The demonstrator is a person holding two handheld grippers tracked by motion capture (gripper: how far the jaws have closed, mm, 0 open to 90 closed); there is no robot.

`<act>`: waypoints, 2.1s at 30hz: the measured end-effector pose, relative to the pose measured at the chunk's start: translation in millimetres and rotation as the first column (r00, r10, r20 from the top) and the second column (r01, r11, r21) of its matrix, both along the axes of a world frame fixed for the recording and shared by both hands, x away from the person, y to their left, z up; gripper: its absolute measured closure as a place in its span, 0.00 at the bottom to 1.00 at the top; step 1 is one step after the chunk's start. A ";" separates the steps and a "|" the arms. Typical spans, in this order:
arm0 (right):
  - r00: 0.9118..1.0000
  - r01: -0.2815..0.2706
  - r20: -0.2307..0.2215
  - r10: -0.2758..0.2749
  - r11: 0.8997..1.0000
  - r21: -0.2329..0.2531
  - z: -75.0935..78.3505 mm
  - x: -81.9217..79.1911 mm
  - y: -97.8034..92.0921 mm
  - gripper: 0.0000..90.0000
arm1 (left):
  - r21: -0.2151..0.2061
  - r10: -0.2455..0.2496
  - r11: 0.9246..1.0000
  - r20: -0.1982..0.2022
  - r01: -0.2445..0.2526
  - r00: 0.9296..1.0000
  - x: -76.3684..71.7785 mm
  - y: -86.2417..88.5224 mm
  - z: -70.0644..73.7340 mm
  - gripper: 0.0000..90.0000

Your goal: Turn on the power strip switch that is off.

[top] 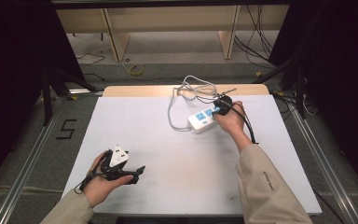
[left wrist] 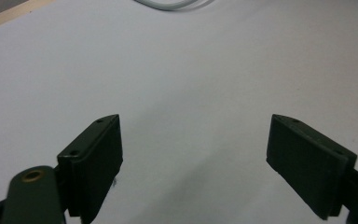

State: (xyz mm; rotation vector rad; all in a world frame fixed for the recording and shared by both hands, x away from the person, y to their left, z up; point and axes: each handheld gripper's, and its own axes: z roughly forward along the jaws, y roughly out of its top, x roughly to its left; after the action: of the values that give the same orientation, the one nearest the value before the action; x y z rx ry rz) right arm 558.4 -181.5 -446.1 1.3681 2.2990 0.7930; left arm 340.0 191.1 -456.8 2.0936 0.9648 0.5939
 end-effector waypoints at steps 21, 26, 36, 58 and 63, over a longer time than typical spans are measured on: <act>1.000 -0.016 -0.025 0.015 0.999 -0.040 2.0 2.6 2.1 1.00 | 0.003 -0.001 1.000 -0.002 0.001 1.000 0.1 -0.1 0.0 0.20; 0.999 -0.019 -0.030 0.018 0.999 -0.045 2.5 2.8 2.6 1.00 | 0.002 -0.001 1.000 -0.002 0.001 1.000 0.2 -0.2 0.0 0.20; 0.999 -0.033 -0.040 0.031 0.998 -0.057 3.9 5.1 3.1 1.00 | 0.002 -0.002 1.000 -0.002 0.002 1.000 0.2 -0.1 0.0 0.20; 0.998 -0.035 -0.055 0.030 0.995 -0.091 3.8 5.8 7.6 1.00 | 0.003 -0.004 1.000 -0.004 0.004 1.000 -0.3 -0.5 -0.4 0.20; 0.998 -0.036 -0.050 0.031 0.994 -0.106 3.6 5.0 9.2 1.00 | 0.006 -0.007 1.000 -0.003 0.007 1.000 0.0 -0.6 -0.9 0.20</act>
State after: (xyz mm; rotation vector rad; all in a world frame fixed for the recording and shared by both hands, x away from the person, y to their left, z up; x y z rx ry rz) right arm 563.4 -172.2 -442.6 1.3190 2.3704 0.6435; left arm 339.9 190.6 -457.7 2.1030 0.9584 0.5905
